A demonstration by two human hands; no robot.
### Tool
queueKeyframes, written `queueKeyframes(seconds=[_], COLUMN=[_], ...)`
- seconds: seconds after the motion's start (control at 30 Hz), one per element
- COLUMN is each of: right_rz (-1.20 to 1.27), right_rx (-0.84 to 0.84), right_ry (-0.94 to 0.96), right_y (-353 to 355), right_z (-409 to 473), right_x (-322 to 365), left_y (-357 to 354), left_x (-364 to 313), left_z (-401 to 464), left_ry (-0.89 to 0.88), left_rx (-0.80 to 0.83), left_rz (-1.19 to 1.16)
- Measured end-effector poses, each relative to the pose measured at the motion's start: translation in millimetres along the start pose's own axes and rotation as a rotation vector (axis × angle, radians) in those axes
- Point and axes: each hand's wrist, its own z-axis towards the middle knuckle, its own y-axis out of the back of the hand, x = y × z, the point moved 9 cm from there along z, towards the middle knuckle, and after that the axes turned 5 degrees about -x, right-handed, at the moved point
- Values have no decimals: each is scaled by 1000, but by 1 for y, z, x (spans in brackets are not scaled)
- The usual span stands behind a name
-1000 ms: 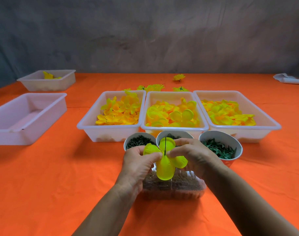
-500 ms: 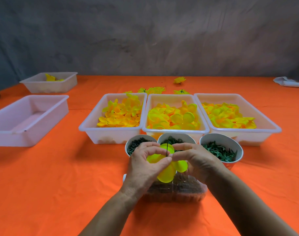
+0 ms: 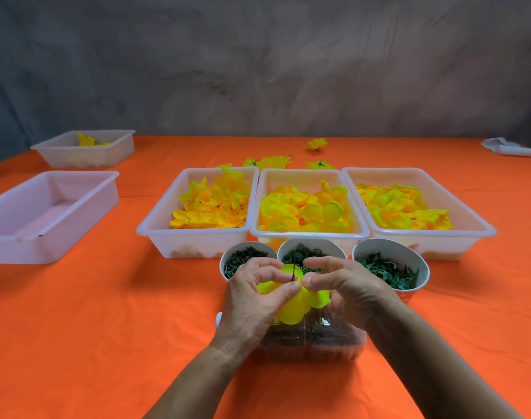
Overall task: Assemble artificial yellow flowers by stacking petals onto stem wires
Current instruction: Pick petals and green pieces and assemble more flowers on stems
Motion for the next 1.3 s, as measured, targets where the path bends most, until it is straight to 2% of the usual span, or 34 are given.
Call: queueKeyframes(seconds=[0.6,1.0,1.3], right_rz=[-159,-92,-208], right_rx=[-56,6,53], right_ry=[116,70,69], right_y=[4,12,14], right_z=[-1,8,12], right_x=[11,13,14], left_y=[0,0,-1], left_x=[-2,0,1], left_z=[-1,-1,1], left_ry=[-75,-58,-40], left_rx=[10,-5,14], left_rz=[26,-32,-59])
